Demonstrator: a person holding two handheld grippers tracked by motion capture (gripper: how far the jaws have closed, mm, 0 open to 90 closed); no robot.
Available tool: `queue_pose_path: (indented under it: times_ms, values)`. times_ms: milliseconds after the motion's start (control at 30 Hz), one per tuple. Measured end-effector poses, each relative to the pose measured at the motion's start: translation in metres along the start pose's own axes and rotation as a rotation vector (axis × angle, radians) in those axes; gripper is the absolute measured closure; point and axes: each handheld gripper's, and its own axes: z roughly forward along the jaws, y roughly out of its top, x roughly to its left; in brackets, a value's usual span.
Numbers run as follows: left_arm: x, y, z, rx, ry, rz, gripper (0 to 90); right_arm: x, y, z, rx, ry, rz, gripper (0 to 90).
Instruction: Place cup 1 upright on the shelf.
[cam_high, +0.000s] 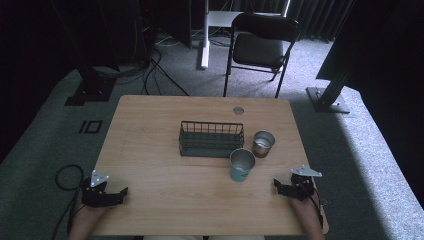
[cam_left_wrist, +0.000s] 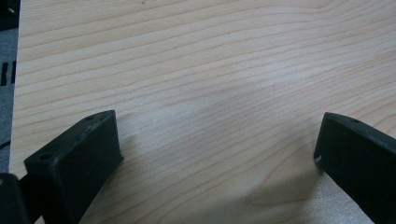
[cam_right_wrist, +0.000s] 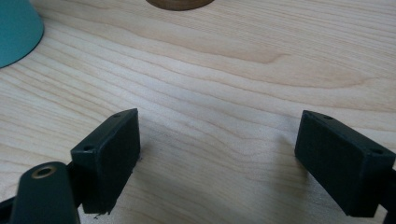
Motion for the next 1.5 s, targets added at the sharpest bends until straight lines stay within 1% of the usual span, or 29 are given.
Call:
queue_pose_path:
  times_ms: [700,933,1067,1133,1233,1300,1333,1367,1400,1500]
  values:
    - [0.001,0.000,-0.001,0.001,-0.003,0.005,1.1,0.000,0.000,0.000,0.000,0.000,0.000,13.9]
    - [0.000,0.001,-0.001,-0.002,0.005,0.020,1.1,0.000,0.000,0.000,0.000,0.000,0.000,13.9]
    - [-0.003,0.001,-0.001,0.000,-0.013,0.032,1.1,0.000,0.000,0.000,0.000,0.000,0.001,13.9]
    - [-0.007,0.002,-0.001,-0.007,-0.029,0.041,1.1,0.000,0.000,0.000,0.000,-0.001,0.001,13.9]
    - [-0.013,0.005,-0.001,-0.033,-0.054,0.057,1.1,0.000,0.000,0.000,0.000,-0.001,0.001,14.0]
    - [-0.018,0.007,-0.002,-0.058,-0.064,0.071,1.1,0.000,0.000,0.000,0.001,-0.001,0.002,14.0]
    - [-0.018,0.007,-0.002,-0.058,-0.064,0.071,1.1,0.000,0.000,0.000,0.001,-0.001,0.002,14.0]
    - [-0.021,0.008,-0.003,-0.077,-0.082,0.079,1.1,0.000,0.000,0.000,0.000,-0.001,0.002,14.0]
    - [-0.023,0.009,-0.003,-0.089,-0.091,0.089,1.1,0.000,0.000,0.000,0.000,-0.001,0.002,14.0]
    - [-0.028,0.011,-0.003,-0.093,-0.120,0.105,1.1,0.000,0.000,0.000,0.000,-0.001,0.002,14.0]
